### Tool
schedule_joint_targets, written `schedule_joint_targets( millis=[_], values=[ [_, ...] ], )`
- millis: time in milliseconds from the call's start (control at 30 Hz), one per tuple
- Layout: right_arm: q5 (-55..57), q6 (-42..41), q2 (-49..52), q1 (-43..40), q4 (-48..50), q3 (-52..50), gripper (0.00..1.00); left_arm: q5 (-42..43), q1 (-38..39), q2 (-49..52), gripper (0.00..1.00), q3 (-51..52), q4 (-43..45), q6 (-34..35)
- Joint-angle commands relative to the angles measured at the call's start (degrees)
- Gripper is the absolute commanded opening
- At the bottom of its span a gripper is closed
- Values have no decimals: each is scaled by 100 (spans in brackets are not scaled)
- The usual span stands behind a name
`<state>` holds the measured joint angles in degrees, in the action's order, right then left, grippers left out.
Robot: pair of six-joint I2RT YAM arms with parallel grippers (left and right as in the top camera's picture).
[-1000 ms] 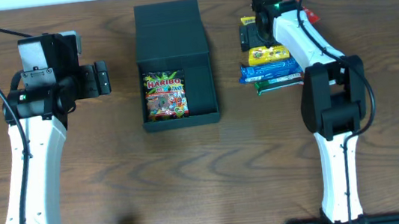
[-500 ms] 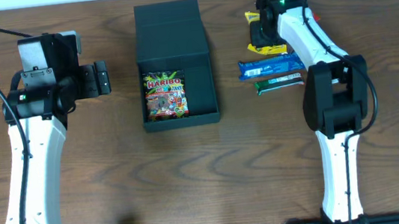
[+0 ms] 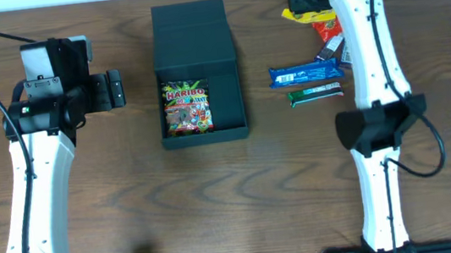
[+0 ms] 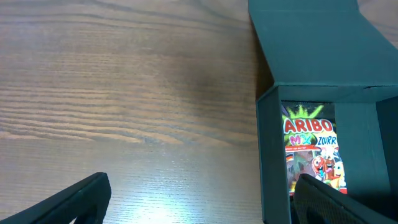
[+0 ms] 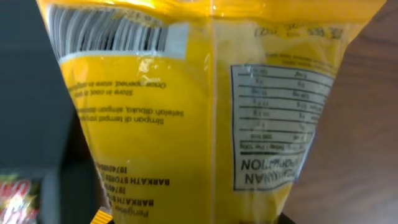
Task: Pack container
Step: 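Carry the yellow bag with the right gripper into the box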
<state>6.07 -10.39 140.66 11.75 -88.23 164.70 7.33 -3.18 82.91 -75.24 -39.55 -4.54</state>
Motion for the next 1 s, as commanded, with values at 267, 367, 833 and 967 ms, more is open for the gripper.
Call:
schedule_joint_targets(
  millis=[267, 367, 833, 967],
  values=[
    [-522, -1346, -459, 1093, -905, 59, 31, 17, -20, -52, 95, -140, -50, -22],
    [-501, -1740, -391, 1421, -857, -535, 29, 17, -20, -52, 95, -140, -177, -20],
    [-671, -2833, -389, 2485, 433, -3167, 26, 17, -20, -52, 95, -140, -284, -22],
    [-474, -3217, -389, 2542, 925, -3517, 26, 17, -20, -52, 95, -140, -275, -22]
  ],
)
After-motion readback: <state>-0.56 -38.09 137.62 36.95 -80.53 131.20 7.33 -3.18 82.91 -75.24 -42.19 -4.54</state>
